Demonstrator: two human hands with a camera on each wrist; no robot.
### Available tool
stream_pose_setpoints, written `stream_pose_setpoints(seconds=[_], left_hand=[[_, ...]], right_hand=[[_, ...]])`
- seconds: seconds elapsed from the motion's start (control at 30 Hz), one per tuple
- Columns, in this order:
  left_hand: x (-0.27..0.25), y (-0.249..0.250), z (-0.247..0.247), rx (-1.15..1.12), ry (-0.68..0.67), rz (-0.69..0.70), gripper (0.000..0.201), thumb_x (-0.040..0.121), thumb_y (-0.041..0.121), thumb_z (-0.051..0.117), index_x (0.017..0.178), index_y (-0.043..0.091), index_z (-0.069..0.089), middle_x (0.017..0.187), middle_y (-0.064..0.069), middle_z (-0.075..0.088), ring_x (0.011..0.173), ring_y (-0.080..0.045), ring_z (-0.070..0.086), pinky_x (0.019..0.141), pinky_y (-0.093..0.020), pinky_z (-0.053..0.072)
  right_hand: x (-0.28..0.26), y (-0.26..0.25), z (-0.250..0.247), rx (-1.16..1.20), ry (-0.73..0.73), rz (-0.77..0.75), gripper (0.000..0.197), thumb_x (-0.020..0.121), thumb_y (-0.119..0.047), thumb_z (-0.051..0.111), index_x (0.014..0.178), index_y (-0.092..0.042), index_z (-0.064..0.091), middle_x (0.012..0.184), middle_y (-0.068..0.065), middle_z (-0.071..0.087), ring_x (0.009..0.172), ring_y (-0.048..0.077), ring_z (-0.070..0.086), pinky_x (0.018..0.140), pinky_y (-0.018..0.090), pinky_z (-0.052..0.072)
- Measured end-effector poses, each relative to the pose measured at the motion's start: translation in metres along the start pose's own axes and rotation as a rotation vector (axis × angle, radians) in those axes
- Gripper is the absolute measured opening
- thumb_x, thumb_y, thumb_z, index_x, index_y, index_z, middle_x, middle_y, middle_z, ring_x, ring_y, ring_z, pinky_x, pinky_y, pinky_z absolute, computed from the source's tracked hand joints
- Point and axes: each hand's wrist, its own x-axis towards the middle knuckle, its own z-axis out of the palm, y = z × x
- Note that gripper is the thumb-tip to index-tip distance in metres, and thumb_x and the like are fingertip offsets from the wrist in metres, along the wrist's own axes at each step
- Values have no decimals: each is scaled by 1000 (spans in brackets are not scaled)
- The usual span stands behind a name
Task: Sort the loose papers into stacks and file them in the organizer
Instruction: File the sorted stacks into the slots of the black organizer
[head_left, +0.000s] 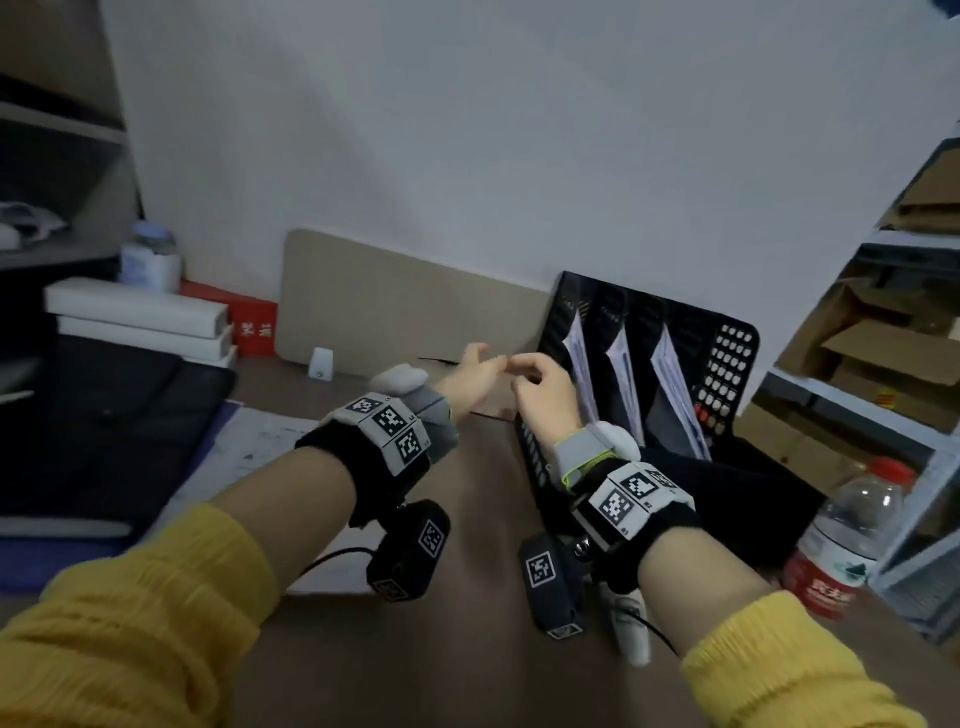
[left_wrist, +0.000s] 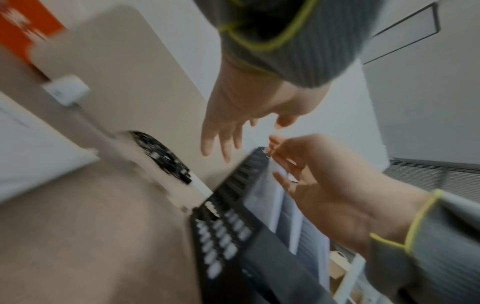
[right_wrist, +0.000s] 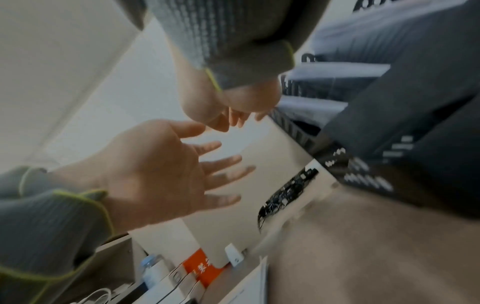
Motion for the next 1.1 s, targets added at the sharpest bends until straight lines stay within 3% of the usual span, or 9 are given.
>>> stream_pose_setpoints(seconds=[0.13,0.23,0.33,0.43,0.6,0.73,0.87,0.97,1.1], left_hand=[[-8,-44,-76,250,40,-202,54,100,22,46,146,1,26,148,-16,37,124,-25,45,105,-34,36],[-14,-71,-118,333,2,-361,80,93,37,50,153,4,7,157,-10,21,142,-29,30,112,-34,30],[-20,-91,-148,396,122,-439,76,98,32,48,153,2,4,158,-18,17,144,-34,24,115,-38,26],[-26,-107,-169,432,194,-494,72,103,31,40,152,1,-4,160,-19,-1,149,-33,5,117,-35,13],[-27,-122,-191,512,172,-534,74,100,35,44,154,7,3,159,-20,8,146,-36,17,114,-37,23],[-29,-114,-199,492,138,-509,85,92,37,54,153,6,4,159,-18,9,144,-33,21,111,-32,25],[-30,-111,-204,469,127,-551,105,70,47,58,153,5,6,157,-19,14,144,-34,20,115,-37,24],[-30,-115,-209,454,140,-551,80,95,34,52,153,5,5,158,-20,14,144,-34,21,114,-36,24],[-30,-116,-217,439,140,-555,80,96,34,51,154,7,3,160,-16,9,146,-31,18,113,-33,23]], right_hand=[[-19,-9,54,-70,-398,264,31,92,-6,47,119,4,60,86,4,57,76,16,51,72,26,40],[-35,-9,77,-98,-545,389,34,93,-7,45,123,-1,58,103,10,60,98,29,59,85,37,51],[-42,-2,101,-105,-578,451,31,92,-10,48,121,-4,60,122,18,61,115,33,58,93,43,50],[-43,-3,119,-32,-561,550,18,91,-7,48,107,-5,57,110,18,61,106,35,62,85,45,55],[-38,2,145,177,-505,700,43,90,-15,57,127,-1,43,96,14,59,73,25,61,57,32,55],[-38,3,150,195,-501,737,35,85,-23,68,107,-4,49,100,15,65,88,28,65,63,33,54],[-37,-2,154,131,-571,695,50,81,-19,72,122,-1,52,110,17,66,88,30,67,51,29,52],[-36,-4,156,65,-588,685,52,80,-18,73,125,-1,53,116,16,65,94,30,65,69,36,55],[-35,-4,156,-51,-660,638,52,82,-28,73,124,-3,57,122,13,63,110,28,62,98,39,49]])
